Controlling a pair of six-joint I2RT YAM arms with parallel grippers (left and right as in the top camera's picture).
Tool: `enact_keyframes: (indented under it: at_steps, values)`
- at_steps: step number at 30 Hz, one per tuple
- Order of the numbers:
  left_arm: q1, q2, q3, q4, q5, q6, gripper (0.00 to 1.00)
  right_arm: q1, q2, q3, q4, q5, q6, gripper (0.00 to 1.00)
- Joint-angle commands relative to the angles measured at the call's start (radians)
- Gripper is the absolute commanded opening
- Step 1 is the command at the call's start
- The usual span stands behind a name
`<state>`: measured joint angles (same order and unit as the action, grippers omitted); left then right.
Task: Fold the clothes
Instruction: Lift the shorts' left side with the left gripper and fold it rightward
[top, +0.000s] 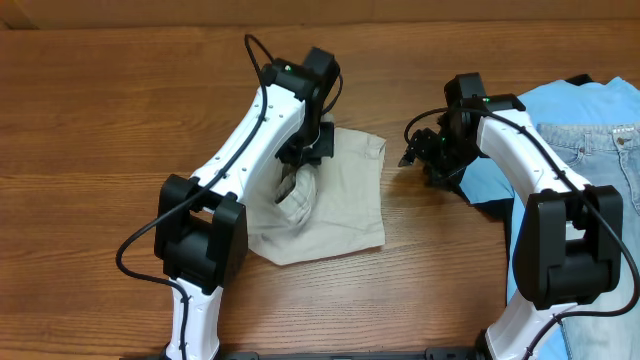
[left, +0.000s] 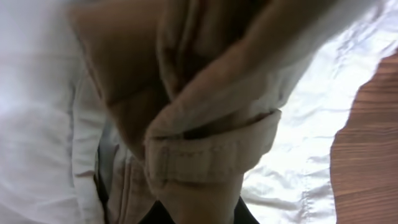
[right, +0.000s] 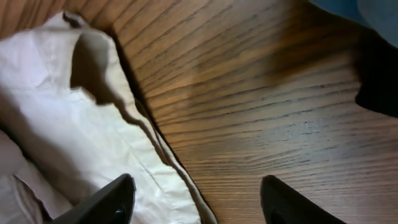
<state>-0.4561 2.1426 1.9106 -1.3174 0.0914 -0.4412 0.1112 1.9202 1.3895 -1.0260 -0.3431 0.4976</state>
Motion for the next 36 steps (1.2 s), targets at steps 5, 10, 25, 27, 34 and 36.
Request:
enact_keyframes:
  at_steps: [5, 10, 25, 27, 34, 36]
  values:
    - [0.104, -0.034, 0.184, -0.217, -0.076, 0.063, 0.04, 0.043, -0.022, 0.002, 0.023, -0.142, -0.298, 0.21]
    - [0.195, -0.035, 0.451, -0.373, -0.063, 0.143, 0.04, 0.087, -0.001, -0.086, 0.155, -0.155, -0.35, 0.04]
    - [0.138, -0.097, 0.514, -0.372, 0.073, 0.176, 0.04, 0.155, 0.158, -0.126, 0.212, -0.248, -0.472, 0.04]
    - [0.119, -0.097, 0.501, -0.372, 0.048, 0.175, 0.04, 0.155, 0.182, -0.126, 0.211, -0.208, -0.471, 0.04]
    - [0.038, -0.091, 0.365, -0.333, 0.01, 0.148, 0.04, 0.155, 0.196, -0.126, 0.216, -0.189, -0.468, 0.04]
    - [0.011, -0.091, 0.304, -0.281, 0.01, 0.117, 0.04, 0.155, 0.196, -0.126, 0.216, -0.189, -0.468, 0.04]
